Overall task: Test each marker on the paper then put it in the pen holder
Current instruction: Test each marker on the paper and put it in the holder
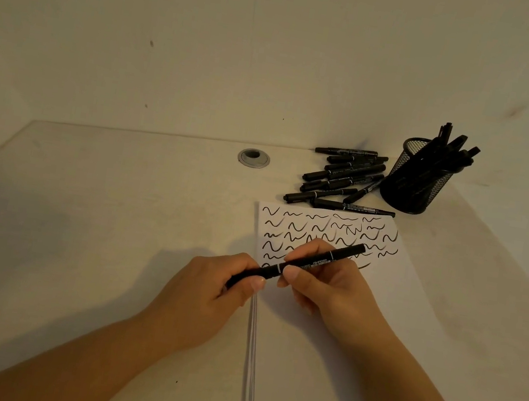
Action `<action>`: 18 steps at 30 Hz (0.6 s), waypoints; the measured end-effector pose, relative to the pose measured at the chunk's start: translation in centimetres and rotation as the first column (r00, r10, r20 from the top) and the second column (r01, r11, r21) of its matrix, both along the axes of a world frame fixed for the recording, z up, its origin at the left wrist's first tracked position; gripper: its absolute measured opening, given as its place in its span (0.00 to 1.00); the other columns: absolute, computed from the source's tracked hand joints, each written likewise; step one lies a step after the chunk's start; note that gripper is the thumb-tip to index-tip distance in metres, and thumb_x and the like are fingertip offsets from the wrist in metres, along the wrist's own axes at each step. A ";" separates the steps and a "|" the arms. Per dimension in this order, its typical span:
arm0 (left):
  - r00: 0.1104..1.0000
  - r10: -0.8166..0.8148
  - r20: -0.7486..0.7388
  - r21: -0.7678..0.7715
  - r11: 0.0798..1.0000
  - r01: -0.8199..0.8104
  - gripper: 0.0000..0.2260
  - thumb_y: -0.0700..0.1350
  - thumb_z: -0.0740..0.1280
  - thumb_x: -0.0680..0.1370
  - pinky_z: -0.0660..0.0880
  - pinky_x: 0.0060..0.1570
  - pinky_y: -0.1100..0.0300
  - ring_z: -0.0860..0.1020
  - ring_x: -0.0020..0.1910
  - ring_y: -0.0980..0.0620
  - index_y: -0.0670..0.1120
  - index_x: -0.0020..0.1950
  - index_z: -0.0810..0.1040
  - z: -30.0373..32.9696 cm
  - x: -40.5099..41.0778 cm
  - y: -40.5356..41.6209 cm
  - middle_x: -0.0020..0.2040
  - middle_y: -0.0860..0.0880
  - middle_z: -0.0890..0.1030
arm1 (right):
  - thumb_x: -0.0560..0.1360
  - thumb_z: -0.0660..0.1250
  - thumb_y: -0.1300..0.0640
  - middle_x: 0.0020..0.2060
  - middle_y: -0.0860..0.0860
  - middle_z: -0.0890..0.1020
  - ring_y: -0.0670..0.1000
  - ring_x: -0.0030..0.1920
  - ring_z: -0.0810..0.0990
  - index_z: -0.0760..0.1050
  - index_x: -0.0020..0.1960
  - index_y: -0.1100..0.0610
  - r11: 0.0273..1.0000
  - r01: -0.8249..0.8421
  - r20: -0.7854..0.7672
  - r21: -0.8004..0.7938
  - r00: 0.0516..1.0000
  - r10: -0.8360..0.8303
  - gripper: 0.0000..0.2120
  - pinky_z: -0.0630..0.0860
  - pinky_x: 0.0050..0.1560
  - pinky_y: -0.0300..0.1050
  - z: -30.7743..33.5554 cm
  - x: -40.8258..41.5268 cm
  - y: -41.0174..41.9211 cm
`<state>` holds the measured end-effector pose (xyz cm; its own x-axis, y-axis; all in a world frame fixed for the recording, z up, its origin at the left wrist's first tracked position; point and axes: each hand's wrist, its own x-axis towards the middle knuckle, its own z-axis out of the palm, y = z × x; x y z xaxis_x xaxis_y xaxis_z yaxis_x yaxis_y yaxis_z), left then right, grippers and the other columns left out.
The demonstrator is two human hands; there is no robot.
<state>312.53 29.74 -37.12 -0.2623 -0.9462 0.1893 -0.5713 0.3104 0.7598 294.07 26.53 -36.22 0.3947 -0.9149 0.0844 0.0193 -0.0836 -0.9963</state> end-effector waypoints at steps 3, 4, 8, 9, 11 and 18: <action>1.000 0.009 -0.012 -0.002 1.000 -0.009 0.08 0.56 0.57 0.75 0.60 0.26 0.65 0.67 0.24 0.56 0.60 0.37 0.72 -0.1 0.0 -0.1 0.27 0.57 0.72 | 0.72 0.66 0.55 0.31 0.51 0.81 0.45 0.25 0.72 0.75 0.44 0.58 1.000 0.004 0.039 0.017 0.999 -0.005 0.06 0.67 0.26 0.36 0.1 0.2 0.1; 1.000 0.010 -0.015 -0.006 1.000 -0.010 0.09 0.58 0.56 0.74 0.60 0.26 0.64 0.67 0.25 0.56 0.59 0.38 0.72 -0.2 0.0 0.0 0.27 0.55 0.71 | 0.71 0.65 0.54 0.30 0.51 0.81 0.45 0.26 0.71 0.75 0.44 0.59 1.000 0.016 0.043 0.023 0.999 -0.017 0.08 0.67 0.26 0.36 0.1 0.2 0.2; 0.998 0.010 -0.055 0.017 1.000 -0.009 0.10 0.57 0.56 0.74 0.59 0.26 0.63 0.64 0.23 0.56 0.61 0.36 0.73 -0.3 -0.3 0.2 0.24 0.54 0.68 | 0.73 0.63 0.61 0.25 0.47 0.75 0.46 0.25 0.67 0.76 0.42 0.58 0.996 0.085 0.034 0.010 0.996 -0.085 0.04 0.65 0.26 0.34 -0.1 0.4 0.2; 0.998 0.012 -0.067 0.028 1.000 -0.010 0.10 0.55 0.57 0.74 0.58 0.25 0.65 0.63 0.23 0.56 0.61 0.35 0.73 -0.3 -0.3 0.3 0.23 0.55 0.67 | 0.74 0.63 0.61 0.25 0.46 0.74 0.45 0.25 0.66 0.76 0.41 0.58 0.997 0.083 0.040 0.006 0.996 -0.083 0.04 0.64 0.26 0.34 -0.1 0.4 0.2; 0.996 0.013 -0.088 0.056 0.998 -0.008 0.11 0.53 0.57 0.74 0.58 0.24 0.66 0.62 0.22 0.56 0.60 0.34 0.73 -0.3 -0.4 0.3 0.22 0.55 0.66 | 0.72 0.64 0.59 0.25 0.46 0.74 0.43 0.25 0.66 0.76 0.42 0.58 0.998 0.054 0.046 -0.010 0.998 -0.054 0.04 0.63 0.27 0.31 -0.2 0.3 0.3; 0.992 0.022 -0.128 0.098 0.995 -0.009 0.11 0.53 0.56 0.74 0.58 0.25 0.67 0.62 0.24 0.56 0.59 0.33 0.73 -0.2 -0.3 0.2 0.24 0.54 0.65 | 0.70 0.64 0.57 0.27 0.46 0.75 0.42 0.25 0.65 0.76 0.41 0.52 1.000 -0.024 0.038 -0.018 0.999 0.025 0.03 0.62 0.28 0.31 -0.2 0.3 0.2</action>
<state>312.24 29.97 -37.30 -0.2271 -0.9654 0.1280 -0.4712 0.2240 0.8531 294.37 26.75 -36.45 0.4133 -0.9032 0.1159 0.0599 -0.1000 -0.9932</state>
